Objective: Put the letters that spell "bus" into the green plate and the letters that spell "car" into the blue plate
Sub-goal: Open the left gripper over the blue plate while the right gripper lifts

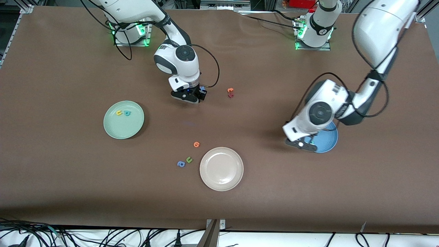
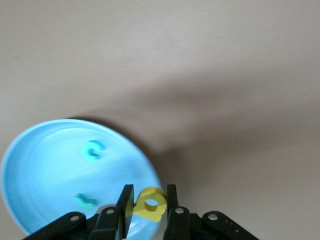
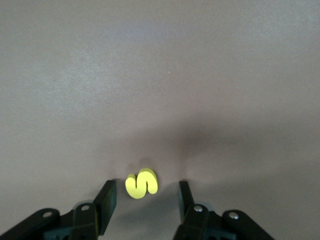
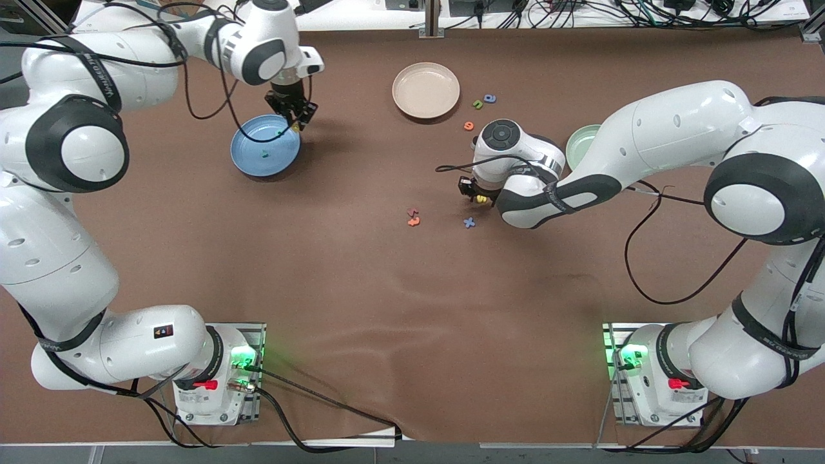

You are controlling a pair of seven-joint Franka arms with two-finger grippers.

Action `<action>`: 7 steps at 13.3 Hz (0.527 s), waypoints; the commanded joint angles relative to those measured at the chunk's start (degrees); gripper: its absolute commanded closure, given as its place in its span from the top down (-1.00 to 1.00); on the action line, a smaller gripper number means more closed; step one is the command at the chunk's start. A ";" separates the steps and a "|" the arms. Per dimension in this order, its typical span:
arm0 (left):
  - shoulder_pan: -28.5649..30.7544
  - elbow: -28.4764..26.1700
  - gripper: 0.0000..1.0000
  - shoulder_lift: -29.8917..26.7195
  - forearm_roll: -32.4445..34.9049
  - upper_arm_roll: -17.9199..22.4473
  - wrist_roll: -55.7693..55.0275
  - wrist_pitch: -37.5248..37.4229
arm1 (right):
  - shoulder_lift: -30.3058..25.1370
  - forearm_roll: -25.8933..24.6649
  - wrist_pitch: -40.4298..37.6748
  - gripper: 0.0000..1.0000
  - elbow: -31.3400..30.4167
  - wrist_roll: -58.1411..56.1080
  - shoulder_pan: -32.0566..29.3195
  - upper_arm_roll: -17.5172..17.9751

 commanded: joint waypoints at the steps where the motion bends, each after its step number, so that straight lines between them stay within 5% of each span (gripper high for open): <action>1: 2.11 -1.35 0.43 -0.75 1.34 -0.70 2.47 -0.89 | 1.05 -1.18 -0.12 0.01 1.37 0.00 0.51 -0.36; 2: 2.47 -1.44 0.99 -0.84 1.34 -0.70 2.56 -0.98 | 1.05 -1.18 -0.21 -0.12 1.37 0.00 0.51 -0.36; 7: 2.56 -1.01 1.00 -2.15 1.08 -1.75 2.21 -1.33 | 1.05 -1.18 -0.30 -0.60 1.37 0.00 0.51 -0.36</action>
